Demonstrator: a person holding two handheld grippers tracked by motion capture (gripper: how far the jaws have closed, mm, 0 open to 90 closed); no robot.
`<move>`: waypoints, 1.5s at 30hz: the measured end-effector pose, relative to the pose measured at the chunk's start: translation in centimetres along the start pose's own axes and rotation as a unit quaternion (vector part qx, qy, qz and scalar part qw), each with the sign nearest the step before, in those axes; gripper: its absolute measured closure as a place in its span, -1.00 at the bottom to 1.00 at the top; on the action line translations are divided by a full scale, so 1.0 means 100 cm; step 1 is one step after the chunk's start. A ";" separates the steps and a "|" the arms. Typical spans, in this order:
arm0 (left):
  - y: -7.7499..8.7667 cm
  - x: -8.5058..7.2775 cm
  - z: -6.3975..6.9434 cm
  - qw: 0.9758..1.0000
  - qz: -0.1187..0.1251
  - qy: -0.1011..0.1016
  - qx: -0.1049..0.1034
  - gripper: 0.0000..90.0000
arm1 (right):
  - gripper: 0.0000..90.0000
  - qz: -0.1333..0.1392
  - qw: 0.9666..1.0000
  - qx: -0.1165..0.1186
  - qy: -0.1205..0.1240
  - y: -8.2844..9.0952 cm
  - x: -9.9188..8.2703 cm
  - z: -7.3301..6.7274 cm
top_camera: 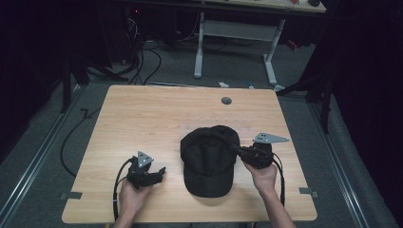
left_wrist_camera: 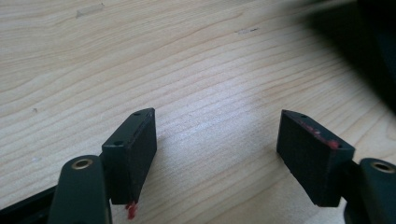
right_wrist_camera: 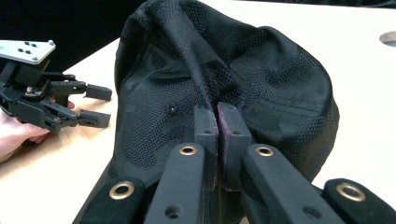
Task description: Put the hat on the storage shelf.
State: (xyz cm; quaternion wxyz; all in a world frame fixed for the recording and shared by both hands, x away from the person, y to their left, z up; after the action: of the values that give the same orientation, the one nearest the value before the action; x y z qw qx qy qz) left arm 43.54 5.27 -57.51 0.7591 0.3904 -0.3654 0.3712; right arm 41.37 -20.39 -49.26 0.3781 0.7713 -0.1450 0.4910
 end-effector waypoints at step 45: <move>0.023 0.007 0.122 0.964 -0.116 0.061 -0.230 -0.55 | 0.95 0.064 0.995 0.057 0.058 0.041 0.033 -0.035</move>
State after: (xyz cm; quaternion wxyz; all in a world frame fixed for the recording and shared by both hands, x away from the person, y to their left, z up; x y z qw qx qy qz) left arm 38.70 -4.09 -51.00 0.8870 0.2216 -0.3466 0.2096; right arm 38.29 -20.10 -43.78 0.3087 0.7512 -0.1437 0.5654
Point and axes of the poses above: each handheld gripper's, and its own axes: y roughly backward along the jaws, x roughly out of its top, z roughly to its right, the point moved 9 cm from there along -y, roughly forward along the jaws, and after that the axes turned 2 degrees about z, right-handed, at the moved point
